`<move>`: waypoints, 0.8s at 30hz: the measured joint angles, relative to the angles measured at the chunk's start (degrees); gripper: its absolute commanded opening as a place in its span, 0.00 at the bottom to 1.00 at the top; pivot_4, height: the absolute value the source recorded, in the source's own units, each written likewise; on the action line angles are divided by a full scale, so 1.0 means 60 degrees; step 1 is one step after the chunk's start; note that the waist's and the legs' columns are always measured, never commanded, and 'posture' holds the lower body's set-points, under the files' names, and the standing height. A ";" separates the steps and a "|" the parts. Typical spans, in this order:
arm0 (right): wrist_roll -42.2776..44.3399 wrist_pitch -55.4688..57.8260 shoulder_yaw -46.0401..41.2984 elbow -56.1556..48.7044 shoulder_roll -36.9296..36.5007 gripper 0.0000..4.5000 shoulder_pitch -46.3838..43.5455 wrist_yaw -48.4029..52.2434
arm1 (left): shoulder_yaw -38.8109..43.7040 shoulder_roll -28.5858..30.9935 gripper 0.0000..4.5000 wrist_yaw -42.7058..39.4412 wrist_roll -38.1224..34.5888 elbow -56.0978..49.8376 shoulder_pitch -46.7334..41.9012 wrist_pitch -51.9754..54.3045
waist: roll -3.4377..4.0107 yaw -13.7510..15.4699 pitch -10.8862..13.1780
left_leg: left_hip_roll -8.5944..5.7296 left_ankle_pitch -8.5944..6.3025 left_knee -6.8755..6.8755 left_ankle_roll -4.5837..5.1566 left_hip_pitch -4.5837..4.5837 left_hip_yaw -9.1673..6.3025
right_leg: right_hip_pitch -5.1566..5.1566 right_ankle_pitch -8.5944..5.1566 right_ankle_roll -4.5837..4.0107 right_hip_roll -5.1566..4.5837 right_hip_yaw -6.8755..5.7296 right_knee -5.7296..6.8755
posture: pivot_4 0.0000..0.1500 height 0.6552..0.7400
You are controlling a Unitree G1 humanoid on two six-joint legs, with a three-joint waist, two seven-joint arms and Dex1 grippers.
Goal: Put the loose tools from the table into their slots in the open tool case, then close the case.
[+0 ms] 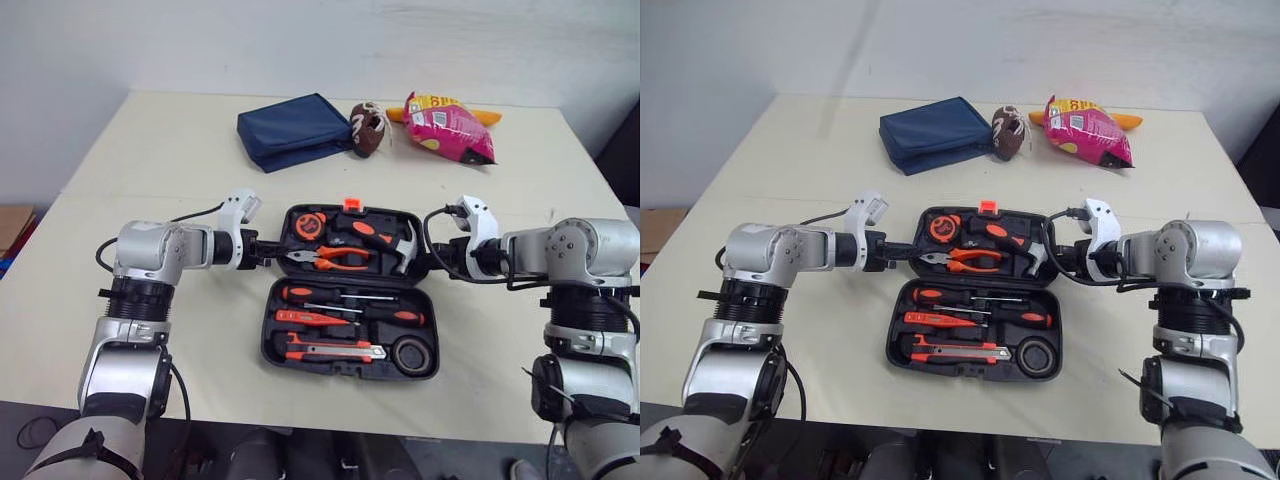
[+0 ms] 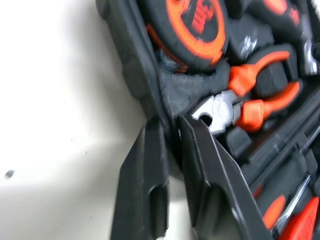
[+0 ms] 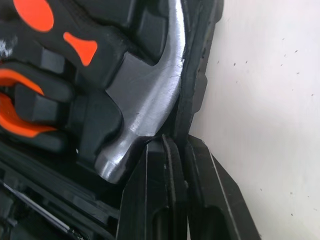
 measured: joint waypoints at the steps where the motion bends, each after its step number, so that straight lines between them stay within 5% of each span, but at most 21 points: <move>1: 0.0011 -0.0370 -0.0136 -0.0356 0.0108 0.00 0.0308 0.0024 | 0.0144 -0.0037 0.01 0.0004 0.0000 -0.0046 0.0122 -0.0250 | 0.0000 0.0003 0.0000 | 0.0000 0.0001 -0.0008 -0.0001 -0.0002 -0.0003 | -0.0002 0.0001 0.0002 0.0003 -0.0002 -0.0004 | 1.00 1.00; 6: -0.0076 -0.3119 -0.0217 -0.1542 0.0296 0.00 0.1765 0.0422 | 0.0673 -0.0364 0.01 0.0095 0.0042 -0.0367 0.0681 -0.1771 | 0.0024 -0.0013 0.0018 | 0.0000 0.0006 -0.0039 -0.0010 -0.0020 0.0003 | -0.0027 0.0003 0.0006 0.0013 0.0002 -0.0024 | 1.00 1.00; 14: -0.1120 -0.8582 0.0096 -0.2173 0.0345 0.00 0.3054 0.1221 | 0.0896 -0.0840 0.01 -0.0715 0.0841 -0.0151 0.1484 -0.7806 | 0.0027 -0.0001 0.0022 | 0.0009 0.0008 -0.0049 -0.0012 -0.0165 0.0025 | -0.0183 0.0006 0.0009 0.0030 0.0008 -0.0035 | 1.00 1.00; 24: -0.4457 -1.7327 0.1778 0.0271 -0.0474 0.00 0.4548 0.1284 | -0.0053 -0.0474 0.01 0.0010 0.3795 0.1937 0.2407 -1.5431 | 0.0026 -0.0023 0.0021 | 0.0006 -0.0031 -0.0042 0.0051 -0.0146 0.0060 | -0.0143 0.0022 0.0036 0.0014 0.0023 -0.0101 | 1.00 1.00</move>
